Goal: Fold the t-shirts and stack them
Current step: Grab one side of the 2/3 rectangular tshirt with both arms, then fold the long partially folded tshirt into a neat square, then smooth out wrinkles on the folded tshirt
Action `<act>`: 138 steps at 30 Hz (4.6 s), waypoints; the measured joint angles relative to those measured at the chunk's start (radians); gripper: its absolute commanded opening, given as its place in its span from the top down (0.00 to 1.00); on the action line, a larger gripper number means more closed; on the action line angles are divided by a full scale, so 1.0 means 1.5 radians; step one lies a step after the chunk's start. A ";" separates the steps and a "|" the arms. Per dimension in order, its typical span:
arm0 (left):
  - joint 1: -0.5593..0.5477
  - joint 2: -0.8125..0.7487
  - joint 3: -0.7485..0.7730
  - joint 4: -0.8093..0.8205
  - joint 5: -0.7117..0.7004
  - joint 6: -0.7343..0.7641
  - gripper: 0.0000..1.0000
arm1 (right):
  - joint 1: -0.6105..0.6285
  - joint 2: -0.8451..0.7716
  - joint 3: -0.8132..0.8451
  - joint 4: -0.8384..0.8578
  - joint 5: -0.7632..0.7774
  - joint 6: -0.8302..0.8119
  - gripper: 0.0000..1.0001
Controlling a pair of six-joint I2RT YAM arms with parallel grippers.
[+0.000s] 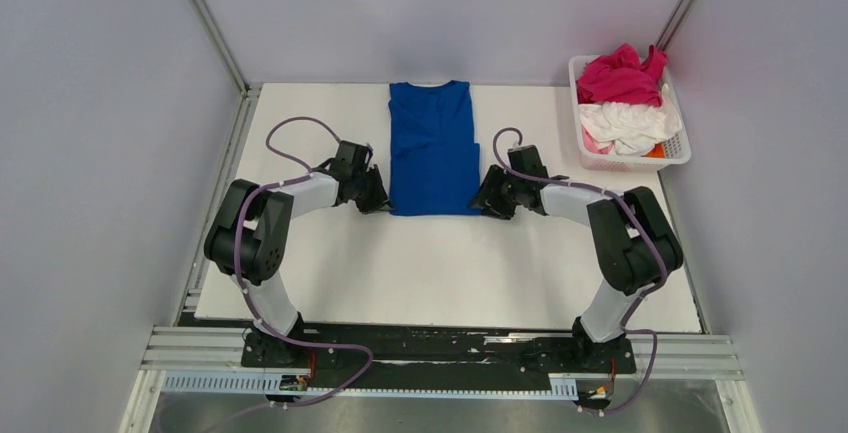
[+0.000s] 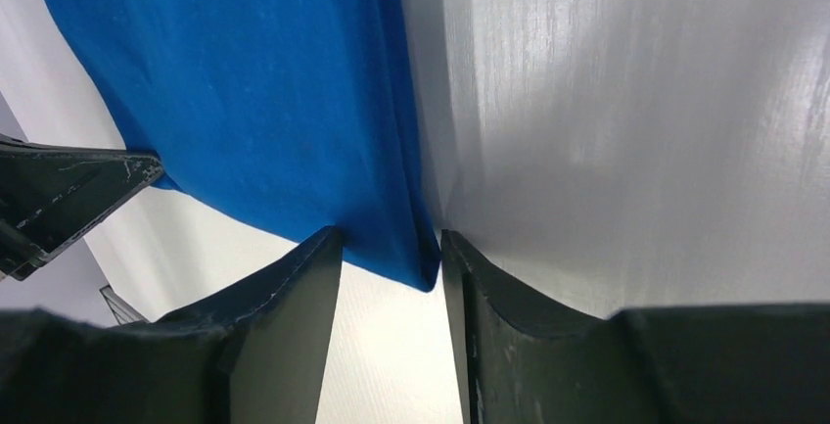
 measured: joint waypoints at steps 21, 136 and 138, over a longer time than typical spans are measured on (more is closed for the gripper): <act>-0.066 -0.245 -0.191 -0.077 -0.004 0.000 1.00 | 0.046 -0.189 -0.150 -0.043 -0.077 -0.034 1.00; 0.126 0.240 0.367 -0.020 0.071 0.003 0.00 | -0.016 0.494 0.614 0.183 -0.264 -0.012 0.00; 0.126 0.235 0.362 -0.020 0.063 0.007 0.00 | -0.013 0.458 0.569 0.177 -0.248 -0.016 0.00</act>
